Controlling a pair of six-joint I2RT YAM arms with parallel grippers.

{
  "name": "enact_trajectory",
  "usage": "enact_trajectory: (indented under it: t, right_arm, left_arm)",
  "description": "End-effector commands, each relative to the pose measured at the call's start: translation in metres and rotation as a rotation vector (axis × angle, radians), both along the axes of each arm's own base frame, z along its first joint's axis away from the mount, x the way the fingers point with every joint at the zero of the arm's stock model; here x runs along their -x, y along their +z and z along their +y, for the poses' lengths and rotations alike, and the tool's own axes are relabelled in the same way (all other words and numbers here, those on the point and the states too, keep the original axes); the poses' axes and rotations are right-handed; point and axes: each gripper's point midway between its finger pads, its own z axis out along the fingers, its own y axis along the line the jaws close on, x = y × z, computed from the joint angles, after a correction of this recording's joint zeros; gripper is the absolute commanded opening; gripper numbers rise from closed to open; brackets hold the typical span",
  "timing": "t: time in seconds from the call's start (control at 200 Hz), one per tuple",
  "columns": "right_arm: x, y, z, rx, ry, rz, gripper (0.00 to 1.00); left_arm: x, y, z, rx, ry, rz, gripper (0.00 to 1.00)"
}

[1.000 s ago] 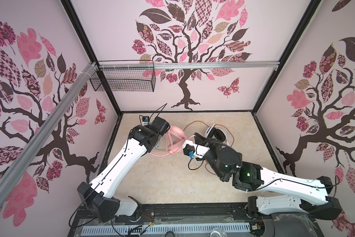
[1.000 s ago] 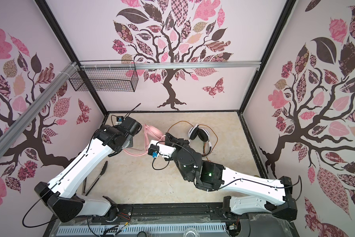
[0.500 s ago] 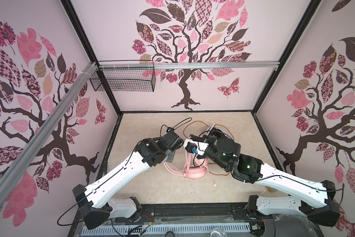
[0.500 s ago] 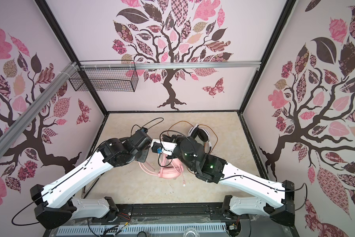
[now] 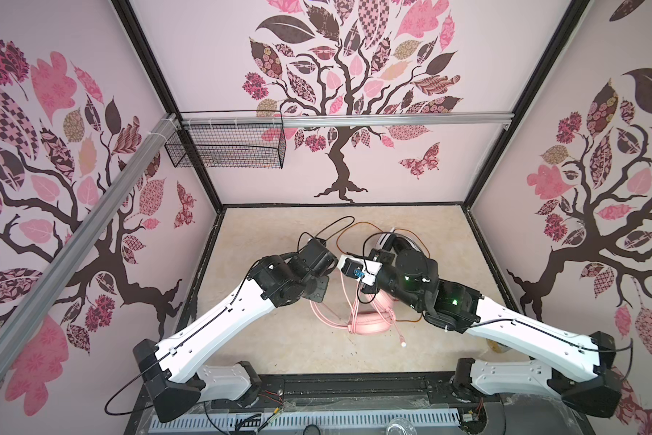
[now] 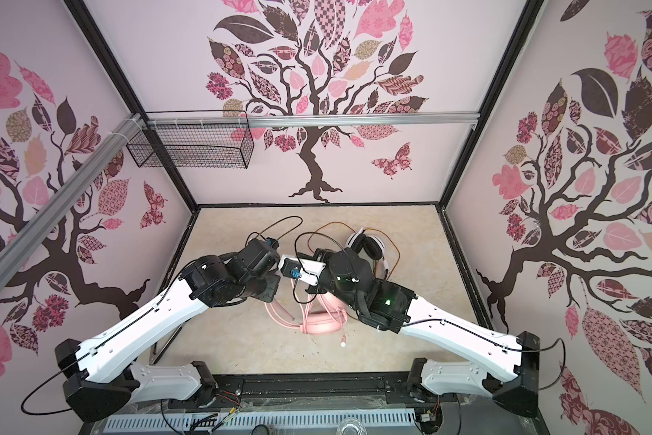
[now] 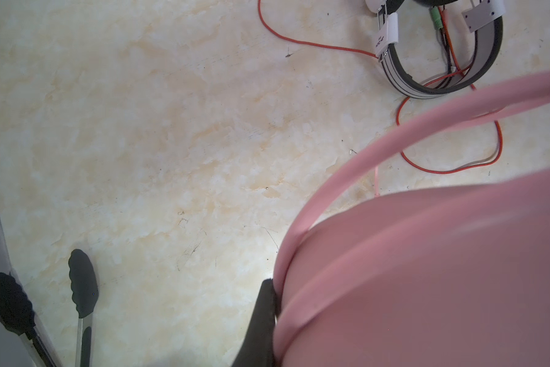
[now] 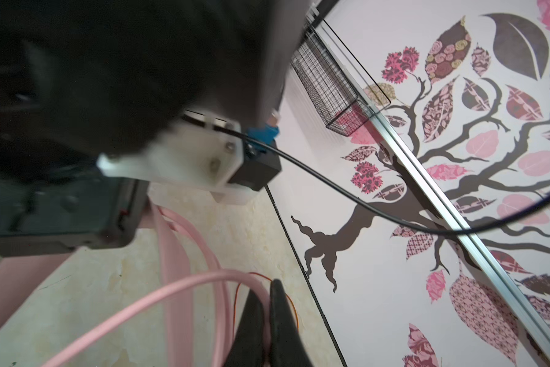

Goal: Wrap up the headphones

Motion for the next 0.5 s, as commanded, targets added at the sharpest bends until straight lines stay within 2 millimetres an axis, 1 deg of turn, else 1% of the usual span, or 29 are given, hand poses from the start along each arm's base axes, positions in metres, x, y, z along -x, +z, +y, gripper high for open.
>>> enact_trajectory:
  t: [0.0,0.115,0.215,0.29,0.35,0.41,0.45,0.495]
  right_arm:
    - [-0.023,0.019,-0.017,-0.114,-0.109,0.036,0.00]
    - [-0.037,0.016,-0.026,-0.158,-0.148,0.079,0.00]
    - [-0.048,0.010,-0.033,-0.186,-0.182,0.114,0.00]
    - [-0.052,0.004,-0.035,-0.199,-0.187,0.134,0.00]
    - [-0.054,0.002,-0.038,-0.214,-0.190,0.144,0.02]
    - [-0.057,-0.004,-0.041,-0.224,-0.189,0.161,0.07]
    - [-0.057,-0.007,-0.042,-0.234,-0.181,0.177,0.08]
    - [-0.058,-0.011,-0.043,-0.248,-0.165,0.195,0.11]
  left_arm:
    - [0.005,0.010,-0.008,0.098,-0.016,-0.022,0.00]
    - [0.009,0.010,-0.007,0.112,-0.026,-0.018,0.00]
    - [0.009,0.011,-0.002,0.100,-0.013,-0.028,0.00]
    - [0.009,0.015,0.000,0.102,-0.010,-0.037,0.00]
    - [0.010,0.017,0.002,0.104,-0.006,-0.044,0.00]
    - [0.009,0.021,0.002,0.107,-0.005,-0.051,0.00]
    - [0.010,0.024,0.001,0.118,-0.010,-0.054,0.00]
    - [0.011,0.027,-0.001,0.132,-0.020,-0.055,0.00]
